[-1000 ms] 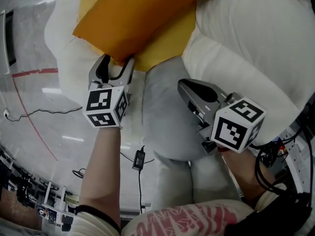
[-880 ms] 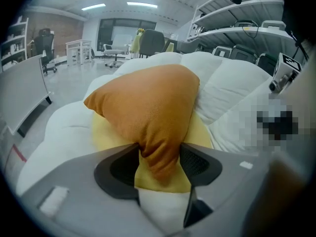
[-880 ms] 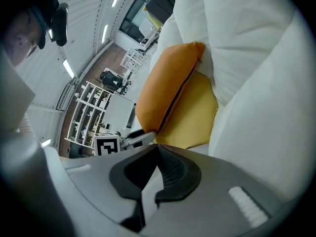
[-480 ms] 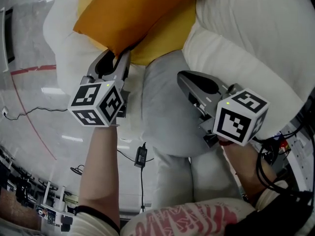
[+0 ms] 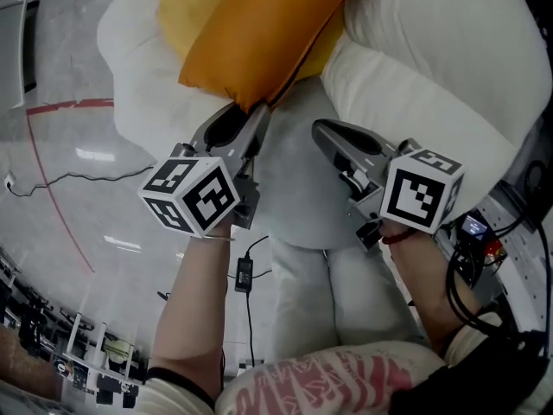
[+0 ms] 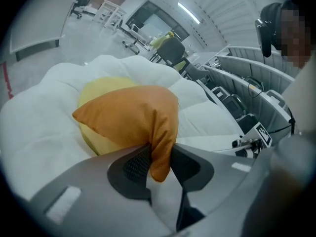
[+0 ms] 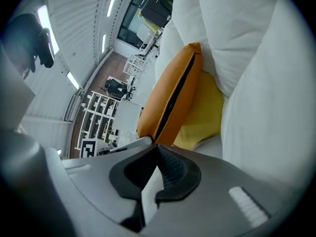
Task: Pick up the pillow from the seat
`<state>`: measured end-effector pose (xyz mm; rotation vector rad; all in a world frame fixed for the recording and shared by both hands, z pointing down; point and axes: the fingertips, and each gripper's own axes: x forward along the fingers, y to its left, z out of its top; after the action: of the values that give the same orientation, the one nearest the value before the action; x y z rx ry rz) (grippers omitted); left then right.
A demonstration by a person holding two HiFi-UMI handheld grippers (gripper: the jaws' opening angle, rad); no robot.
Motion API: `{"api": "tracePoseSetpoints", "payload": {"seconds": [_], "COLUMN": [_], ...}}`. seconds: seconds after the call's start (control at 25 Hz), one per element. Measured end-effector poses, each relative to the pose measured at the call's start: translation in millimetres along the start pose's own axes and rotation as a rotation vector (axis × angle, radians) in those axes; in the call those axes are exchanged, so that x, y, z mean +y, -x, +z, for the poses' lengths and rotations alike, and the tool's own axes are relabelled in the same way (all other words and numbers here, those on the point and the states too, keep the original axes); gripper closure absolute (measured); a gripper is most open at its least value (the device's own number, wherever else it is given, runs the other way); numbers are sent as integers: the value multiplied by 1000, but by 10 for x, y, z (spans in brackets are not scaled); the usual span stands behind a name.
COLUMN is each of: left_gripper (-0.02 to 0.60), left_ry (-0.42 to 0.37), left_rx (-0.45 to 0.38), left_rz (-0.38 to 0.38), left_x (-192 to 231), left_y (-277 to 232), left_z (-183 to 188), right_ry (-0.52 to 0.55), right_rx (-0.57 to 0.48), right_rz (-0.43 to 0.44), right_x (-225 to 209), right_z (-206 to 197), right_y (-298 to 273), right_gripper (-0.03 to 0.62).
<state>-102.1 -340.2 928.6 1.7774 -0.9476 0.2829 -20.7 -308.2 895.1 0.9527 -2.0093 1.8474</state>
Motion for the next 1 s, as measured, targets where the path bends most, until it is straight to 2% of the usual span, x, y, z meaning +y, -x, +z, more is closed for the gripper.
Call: {"api": "tracePoseSetpoints", "payload": {"seconds": [0.28, 0.44, 0.68, 0.84, 1.0], "left_gripper": [454, 462, 471, 477, 485], "left_ry": [154, 167, 293, 328, 301], "left_rx": [-16, -5, -67, -110, -145], "left_rz": [-105, -133, -191, -212, -238], "left_x": [-528, -917, -1407, -1706, -2091], "left_y": [359, 538, 903, 1230, 1551], "left_z": [-90, -139, 150, 336, 572], "right_ry": [-4, 30, 91, 131, 174], "right_rx": [-61, -96, -121, -121, -117], "right_rz": [11, 17, 20, 23, 39], "right_x": [333, 519, 1010, 1358, 1751], "right_z": [136, 214, 457, 534, 607], "right_y": [299, 565, 913, 1184, 1456], "right_gripper": [588, 588, 588, 588, 588]}}
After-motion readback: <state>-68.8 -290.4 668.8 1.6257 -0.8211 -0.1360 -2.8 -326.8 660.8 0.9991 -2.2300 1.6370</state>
